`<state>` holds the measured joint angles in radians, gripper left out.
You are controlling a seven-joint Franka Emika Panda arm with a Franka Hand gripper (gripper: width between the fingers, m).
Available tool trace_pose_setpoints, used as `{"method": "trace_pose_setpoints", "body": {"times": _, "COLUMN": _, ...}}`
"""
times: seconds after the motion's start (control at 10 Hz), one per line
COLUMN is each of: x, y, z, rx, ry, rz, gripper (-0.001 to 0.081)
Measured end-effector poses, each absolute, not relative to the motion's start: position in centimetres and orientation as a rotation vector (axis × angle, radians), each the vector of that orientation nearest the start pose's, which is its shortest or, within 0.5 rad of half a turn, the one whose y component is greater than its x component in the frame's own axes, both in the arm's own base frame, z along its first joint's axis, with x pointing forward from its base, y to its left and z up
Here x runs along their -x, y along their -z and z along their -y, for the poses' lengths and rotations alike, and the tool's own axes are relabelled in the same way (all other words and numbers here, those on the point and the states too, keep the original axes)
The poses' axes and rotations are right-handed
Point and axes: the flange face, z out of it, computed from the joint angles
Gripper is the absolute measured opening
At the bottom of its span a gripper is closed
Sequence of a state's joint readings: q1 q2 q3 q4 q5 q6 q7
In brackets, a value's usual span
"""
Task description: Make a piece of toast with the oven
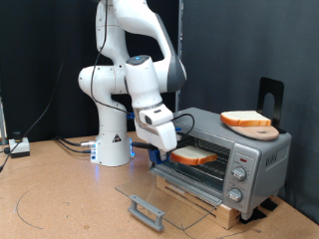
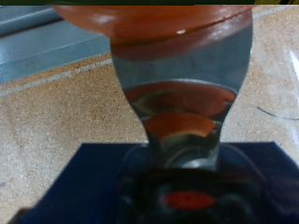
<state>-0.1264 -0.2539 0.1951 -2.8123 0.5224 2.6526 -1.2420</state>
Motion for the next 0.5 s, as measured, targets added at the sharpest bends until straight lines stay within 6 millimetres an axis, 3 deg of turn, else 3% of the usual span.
{"method": "trace_pose_setpoints", "body": {"times": 0.5, "x": -38.22, "y": -27.43, "z": 0.24, "rx": 2.699, "ry": 0.308, "rz": 1.228, "gripper": 0.0396}}
